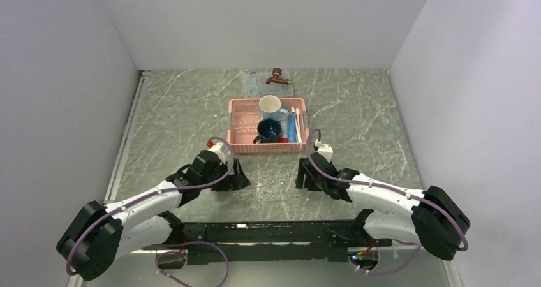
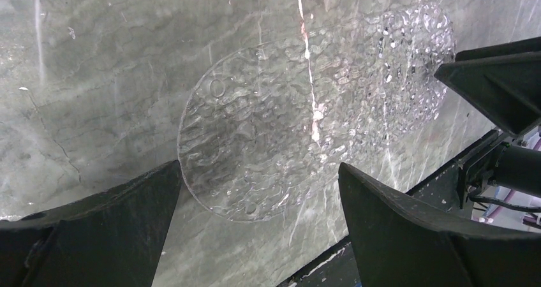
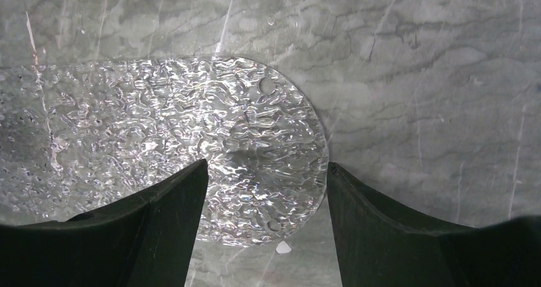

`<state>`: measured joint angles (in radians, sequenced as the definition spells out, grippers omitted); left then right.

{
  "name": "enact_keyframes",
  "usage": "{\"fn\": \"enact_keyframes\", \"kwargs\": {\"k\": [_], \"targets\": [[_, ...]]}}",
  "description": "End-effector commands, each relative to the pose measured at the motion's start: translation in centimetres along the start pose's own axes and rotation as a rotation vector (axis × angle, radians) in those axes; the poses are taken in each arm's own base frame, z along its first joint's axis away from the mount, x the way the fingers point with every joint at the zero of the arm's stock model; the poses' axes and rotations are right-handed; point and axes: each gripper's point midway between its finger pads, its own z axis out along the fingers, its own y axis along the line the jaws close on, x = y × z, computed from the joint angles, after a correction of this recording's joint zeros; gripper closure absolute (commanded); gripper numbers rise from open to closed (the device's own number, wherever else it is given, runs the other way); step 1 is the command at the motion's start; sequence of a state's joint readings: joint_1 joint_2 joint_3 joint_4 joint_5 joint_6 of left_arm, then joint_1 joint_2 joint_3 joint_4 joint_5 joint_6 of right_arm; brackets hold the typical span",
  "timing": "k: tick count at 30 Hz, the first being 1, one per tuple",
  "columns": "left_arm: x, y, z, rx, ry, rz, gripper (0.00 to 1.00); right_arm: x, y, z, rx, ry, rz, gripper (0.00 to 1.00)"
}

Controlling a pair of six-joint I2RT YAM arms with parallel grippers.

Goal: Prepare toiletry sets of a toothbrush and toothpaste on the tray

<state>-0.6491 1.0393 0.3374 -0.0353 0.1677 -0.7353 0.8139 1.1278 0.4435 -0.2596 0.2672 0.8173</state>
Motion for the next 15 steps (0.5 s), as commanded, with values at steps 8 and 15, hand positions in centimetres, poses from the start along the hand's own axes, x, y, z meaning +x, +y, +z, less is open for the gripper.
{"fn": "enact_keyframes", "kwargs": {"k": [8, 15], "targets": [[2.2, 0.6, -0.5, -0.002, 0.068, -0.047, 0.01, 4.0, 0.7, -0.8, -0.005, 0.1, 0.081, 0.31], [1.7, 0.5, -0.7, -0.018, 0.056, -0.032, 0.01, 3.1, 0.0, -1.4, 0.045, 0.066, 0.075, 0.3]]}}
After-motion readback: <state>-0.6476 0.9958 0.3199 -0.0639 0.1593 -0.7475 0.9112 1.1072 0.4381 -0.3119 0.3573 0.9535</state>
